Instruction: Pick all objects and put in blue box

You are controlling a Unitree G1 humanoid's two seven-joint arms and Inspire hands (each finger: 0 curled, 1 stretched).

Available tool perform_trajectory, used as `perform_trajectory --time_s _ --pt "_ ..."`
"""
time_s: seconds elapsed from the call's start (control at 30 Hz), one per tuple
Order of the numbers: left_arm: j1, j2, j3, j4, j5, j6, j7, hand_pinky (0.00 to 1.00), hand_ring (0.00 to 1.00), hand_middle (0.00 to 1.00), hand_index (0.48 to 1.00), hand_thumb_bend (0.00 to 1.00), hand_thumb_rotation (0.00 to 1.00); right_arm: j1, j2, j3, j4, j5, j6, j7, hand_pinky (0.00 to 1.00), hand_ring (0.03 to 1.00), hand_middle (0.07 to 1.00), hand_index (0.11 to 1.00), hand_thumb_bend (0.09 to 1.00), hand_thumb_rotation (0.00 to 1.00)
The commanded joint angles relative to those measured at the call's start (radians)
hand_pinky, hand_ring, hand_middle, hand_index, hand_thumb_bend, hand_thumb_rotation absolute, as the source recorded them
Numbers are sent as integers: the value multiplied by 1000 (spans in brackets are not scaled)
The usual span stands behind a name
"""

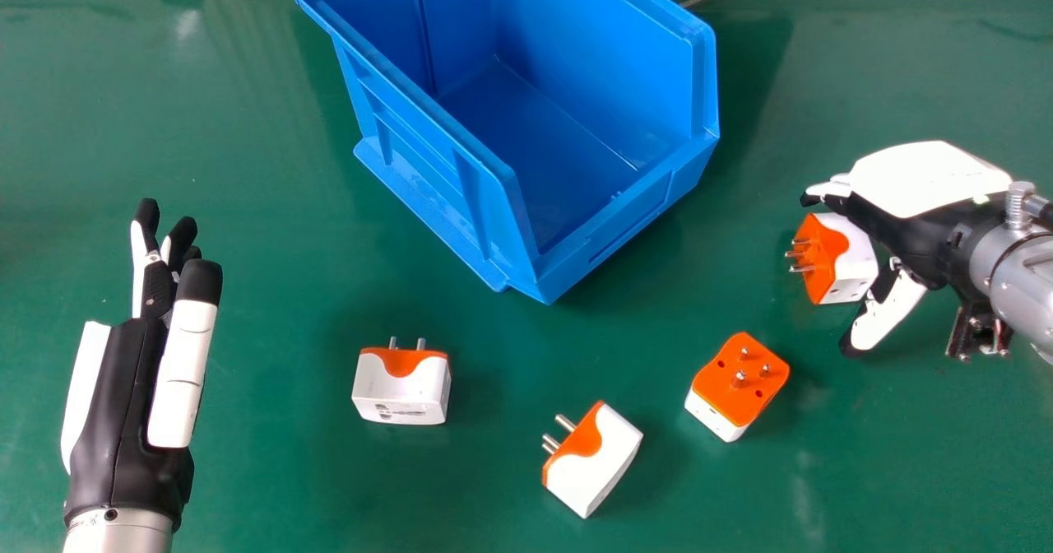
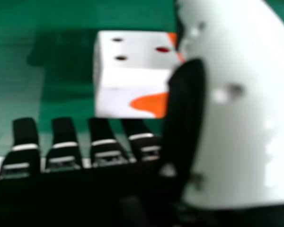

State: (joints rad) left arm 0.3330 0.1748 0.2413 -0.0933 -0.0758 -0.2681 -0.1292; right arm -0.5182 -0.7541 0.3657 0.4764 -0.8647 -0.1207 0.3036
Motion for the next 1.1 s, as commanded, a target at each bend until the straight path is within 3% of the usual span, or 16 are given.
perform_trajectory --time_s 0.0,0.23,0.37,0.5,0.63,1.07 --pt "10 12 8 -20 7 -19 -1 1000 1000 1000 1000 842 1000 -33 3 -3 8 2 3 -25 791 843 877 845 651 259" --pt "19 13 8 -31 8 -18 -1 1000 1000 1000 1000 838 1000 -41 14 7 48 -18 -2 -96 636 729 768 741 516 219" --pt "23 14 10 -33 7 -20 -3 1000 1000 1000 1000 838 1000 -55 14 38 91 -59 -19 -182 578 670 719 651 511 190" --pt "27 15 11 -34 7 -24 -4 1000 1000 1000 1000 838 1000 -56 6 60 106 -92 -35 -256 406 496 555 536 514 62" --pt "29 15 11 -38 8 -22 -3 1000 1000 1000 1000 834 1000 -58 6 71 114 -108 -28 -286 401 475 510 490 516 16" --pt "36 14 8 -57 9 -14 -2 1000 1000 1000 1000 833 1000 -56 21 72 116 -100 21 -266 370 473 495 495 504 3"
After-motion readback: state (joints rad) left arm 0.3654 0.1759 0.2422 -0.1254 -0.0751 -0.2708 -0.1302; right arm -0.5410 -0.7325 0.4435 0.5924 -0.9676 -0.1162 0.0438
